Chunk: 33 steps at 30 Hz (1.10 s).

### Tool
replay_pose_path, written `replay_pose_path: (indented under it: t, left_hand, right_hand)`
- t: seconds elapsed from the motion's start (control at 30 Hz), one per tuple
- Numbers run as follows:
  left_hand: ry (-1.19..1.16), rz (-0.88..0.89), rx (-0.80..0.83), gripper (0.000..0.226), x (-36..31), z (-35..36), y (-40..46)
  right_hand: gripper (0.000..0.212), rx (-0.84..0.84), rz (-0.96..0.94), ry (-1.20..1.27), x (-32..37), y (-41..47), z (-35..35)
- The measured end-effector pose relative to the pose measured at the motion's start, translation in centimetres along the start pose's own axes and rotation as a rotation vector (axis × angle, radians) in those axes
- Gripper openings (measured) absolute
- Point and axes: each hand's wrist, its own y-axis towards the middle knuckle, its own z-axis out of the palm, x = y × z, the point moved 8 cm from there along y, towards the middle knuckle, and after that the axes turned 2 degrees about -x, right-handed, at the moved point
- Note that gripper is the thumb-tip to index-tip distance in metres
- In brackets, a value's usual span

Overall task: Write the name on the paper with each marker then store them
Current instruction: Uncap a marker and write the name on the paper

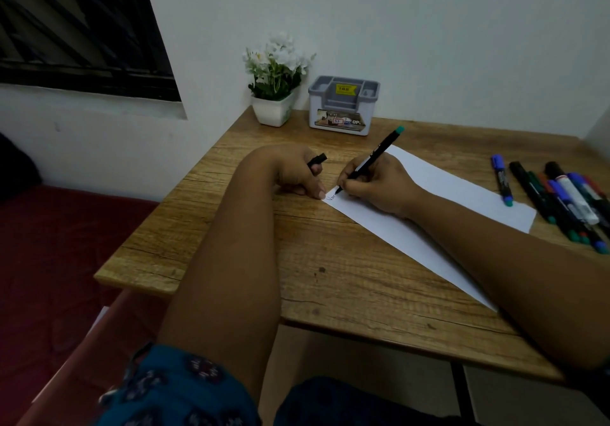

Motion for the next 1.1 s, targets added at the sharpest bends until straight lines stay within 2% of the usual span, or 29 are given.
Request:
replay_pose_path:
  t: [0.7, 0.9, 1.1]
  left_hand:
    - [0.031, -0.007, -0.020, 0.045, 0.08, -0.18, 0.16]
    - [0.014, -0.010, -0.011, 0.045, 0.08, -0.16, 0.21]
    - [0.021, -0.017, -0.008, 0.045, 0.17, -0.21, 0.24]
  right_hand:
    - [0.005, -0.010, -0.004, -0.063, -0.10, 0.14, -0.02]
    - [0.005, -0.094, 0.033, -0.033, -0.56, 0.16, -0.61]
    - [0.003, -0.068, 0.029, -0.047, -0.63, 0.25, -0.37]
